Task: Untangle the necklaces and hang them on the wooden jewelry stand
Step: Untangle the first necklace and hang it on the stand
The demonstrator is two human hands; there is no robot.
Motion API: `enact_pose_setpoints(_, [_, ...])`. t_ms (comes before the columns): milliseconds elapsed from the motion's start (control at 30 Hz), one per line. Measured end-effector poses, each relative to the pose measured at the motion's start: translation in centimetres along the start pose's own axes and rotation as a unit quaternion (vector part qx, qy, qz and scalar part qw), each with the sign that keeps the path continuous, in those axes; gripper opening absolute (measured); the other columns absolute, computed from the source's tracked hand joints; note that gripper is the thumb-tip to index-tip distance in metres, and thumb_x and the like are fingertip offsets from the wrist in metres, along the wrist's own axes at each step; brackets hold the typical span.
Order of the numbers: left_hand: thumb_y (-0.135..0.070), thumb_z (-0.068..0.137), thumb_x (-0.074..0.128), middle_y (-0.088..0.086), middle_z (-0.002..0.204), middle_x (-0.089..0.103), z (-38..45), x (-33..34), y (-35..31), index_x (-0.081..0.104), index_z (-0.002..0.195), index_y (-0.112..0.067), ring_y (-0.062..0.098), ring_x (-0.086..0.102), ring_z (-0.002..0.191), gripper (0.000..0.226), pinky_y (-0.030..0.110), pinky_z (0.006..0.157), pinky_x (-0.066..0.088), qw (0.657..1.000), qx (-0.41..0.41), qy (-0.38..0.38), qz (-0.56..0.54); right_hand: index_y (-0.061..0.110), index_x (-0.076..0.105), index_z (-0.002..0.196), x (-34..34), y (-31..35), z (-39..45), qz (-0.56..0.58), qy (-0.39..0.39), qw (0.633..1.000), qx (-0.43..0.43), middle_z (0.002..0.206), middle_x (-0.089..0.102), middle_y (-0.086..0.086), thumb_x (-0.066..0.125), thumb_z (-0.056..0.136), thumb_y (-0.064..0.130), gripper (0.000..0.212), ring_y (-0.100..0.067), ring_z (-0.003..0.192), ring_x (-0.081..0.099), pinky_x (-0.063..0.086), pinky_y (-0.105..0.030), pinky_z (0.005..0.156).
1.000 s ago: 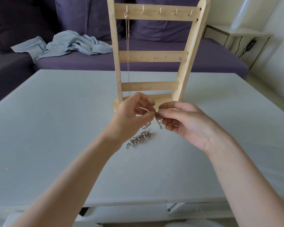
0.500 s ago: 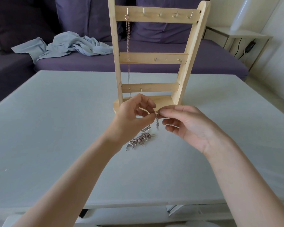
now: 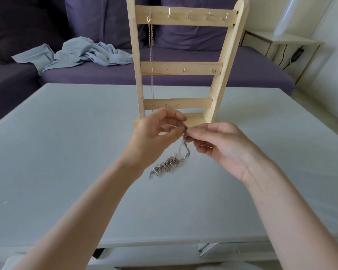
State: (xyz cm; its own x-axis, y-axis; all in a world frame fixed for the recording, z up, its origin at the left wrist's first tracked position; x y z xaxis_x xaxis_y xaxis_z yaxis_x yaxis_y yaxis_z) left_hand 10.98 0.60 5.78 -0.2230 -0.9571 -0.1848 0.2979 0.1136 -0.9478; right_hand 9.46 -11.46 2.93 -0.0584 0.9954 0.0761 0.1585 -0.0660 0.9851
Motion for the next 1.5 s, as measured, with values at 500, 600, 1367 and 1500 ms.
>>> enact_pose_setpoints(500, [0.003, 0.078, 0.068, -0.01, 0.073, 0.062, 0.0, 0.4, -0.9, 0.059, 0.089, -0.02, 0.0, 0.054, 0.061, 0.027, 0.012, 0.057, 0.043, 0.992, 0.044, 0.029, 0.114, 0.007, 0.071, 0.078, -0.3, 0.1, 0.0, -0.109, -0.004, 0.994, -0.017, 0.069, 0.068, 0.0, 0.064, 0.083, 0.006, 0.009, -0.006, 0.059, 0.053, 0.042, -0.018, 0.059])
enact_pose_setpoints(600, [0.001, 0.078, 0.068, -0.011, 0.071, 0.062, -0.1, 0.6, -0.6, 0.058, 0.089, -0.02, -0.002, 0.055, 0.061, 0.026, 0.011, 0.058, 0.044, 0.99, 0.039, 0.035, 0.128, 0.007, 0.069, 0.076, -0.3, 0.4, 0.0, -0.152, -0.013, 0.988, -0.031, 0.068, 0.066, 0.0, 0.064, 0.081, 0.003, 0.009, -0.006, 0.058, 0.053, 0.041, -0.015, 0.054])
enact_pose_setpoints(1367, [0.005, 0.079, 0.063, 0.0, 0.068, 0.052, -1.1, 2.1, 3.5, 0.05, 0.082, -0.017, 0.01, 0.044, 0.057, 0.025, 0.015, 0.052, 0.045, 0.95, -0.206, 0.038, -0.233, -0.003, 0.061, 0.078, 1.3, 0.8, -0.2, -0.106, 0.084, 0.99, -0.042, 0.053, 0.053, 0.002, 0.054, 0.087, 0.0, 0.012, -0.009, 0.052, 0.045, 0.037, -0.017, 0.051])
enact_pose_setpoints(1500, [0.005, 0.063, 0.069, -0.006, 0.057, 0.05, -1.4, 2.8, 3.4, 0.051, 0.078, -0.018, 0.007, 0.041, 0.048, 0.033, 0.015, 0.048, 0.041, 0.927, -0.231, 0.069, -0.287, 0.003, 0.061, 0.07, 1.1, 1.5, -0.4, -0.084, 0.083, 0.991, -0.056, 0.053, 0.055, 0.003, 0.058, 0.085, -0.003, 0.016, -0.009, 0.051, 0.046, 0.038, -0.016, 0.052])
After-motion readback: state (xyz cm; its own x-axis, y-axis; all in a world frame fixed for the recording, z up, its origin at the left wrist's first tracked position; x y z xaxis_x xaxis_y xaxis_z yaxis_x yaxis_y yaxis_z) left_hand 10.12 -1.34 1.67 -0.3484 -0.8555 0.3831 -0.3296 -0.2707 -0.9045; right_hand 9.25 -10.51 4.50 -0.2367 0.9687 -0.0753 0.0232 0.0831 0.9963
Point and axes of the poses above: each hand's wrist, its own z-axis towards the middle knuckle, its own x-axis out of the palm, y = z × x, the point moved 10 cm from there along z, towards the middle knuckle
